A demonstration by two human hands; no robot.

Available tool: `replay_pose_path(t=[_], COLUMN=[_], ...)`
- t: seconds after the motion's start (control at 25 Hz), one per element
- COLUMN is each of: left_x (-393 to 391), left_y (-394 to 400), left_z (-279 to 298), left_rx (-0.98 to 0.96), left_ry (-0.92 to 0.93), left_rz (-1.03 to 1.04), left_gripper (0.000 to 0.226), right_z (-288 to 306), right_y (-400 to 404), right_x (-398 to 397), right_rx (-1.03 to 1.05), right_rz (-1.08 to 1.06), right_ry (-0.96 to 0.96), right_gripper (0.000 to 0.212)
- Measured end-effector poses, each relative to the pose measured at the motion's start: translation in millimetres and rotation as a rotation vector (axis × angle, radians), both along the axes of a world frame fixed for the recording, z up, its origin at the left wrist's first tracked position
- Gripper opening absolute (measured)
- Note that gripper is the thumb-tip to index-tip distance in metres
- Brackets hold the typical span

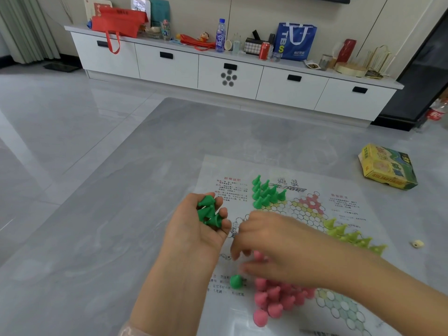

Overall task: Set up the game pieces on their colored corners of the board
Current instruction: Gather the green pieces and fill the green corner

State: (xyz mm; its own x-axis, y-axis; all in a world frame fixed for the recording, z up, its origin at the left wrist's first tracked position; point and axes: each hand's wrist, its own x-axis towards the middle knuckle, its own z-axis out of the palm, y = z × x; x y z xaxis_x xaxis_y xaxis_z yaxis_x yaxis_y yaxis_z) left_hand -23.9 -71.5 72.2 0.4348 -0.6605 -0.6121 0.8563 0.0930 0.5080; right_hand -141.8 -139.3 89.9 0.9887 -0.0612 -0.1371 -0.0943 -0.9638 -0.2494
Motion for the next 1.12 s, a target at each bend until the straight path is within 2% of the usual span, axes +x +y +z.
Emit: replay_pose_path(t=[0.12,0.36,0.52,0.64,0.72,0.88,1.12], left_x=[-3,-3,-4,-5,-7,-8,-10], left_y=[2,1,1,0,-2,-5,-6], left_z=[-2,-3,-3,-3,-4,-4,-3], left_rx=[-0.004,0.000,0.005,0.012,0.016,0.028,0.033], left_ry=[-0.001,-0.004,-0.007,-0.002,-0.001,-0.009,-0.014], left_rz=[0.001,0.010,0.018,0.018,0.011,0.006,0.000], left_gripper=[0.015,0.015,0.014,0.014,0.014,0.014,0.014], right_z=[-8,-5,13,8,-1,-21,-34], right_y=[4,10,-17,-70,-97,-110,-107], right_x=[-1,5,-8,-29,-41,-42,-31], right_rx=[-0.004,0.035,0.142,0.049,-0.046,-0.102,-0.060], right_rz=[0.046,0.016,-0.300,-0.613,-0.747,-0.748,-0.688], right_ry=[0.016,0.043,-0.103,-0.239,-0.223,-0.121,-0.110], right_gripper=[0.023,0.009,0.007,0.017,0.023,0.012,0.013])
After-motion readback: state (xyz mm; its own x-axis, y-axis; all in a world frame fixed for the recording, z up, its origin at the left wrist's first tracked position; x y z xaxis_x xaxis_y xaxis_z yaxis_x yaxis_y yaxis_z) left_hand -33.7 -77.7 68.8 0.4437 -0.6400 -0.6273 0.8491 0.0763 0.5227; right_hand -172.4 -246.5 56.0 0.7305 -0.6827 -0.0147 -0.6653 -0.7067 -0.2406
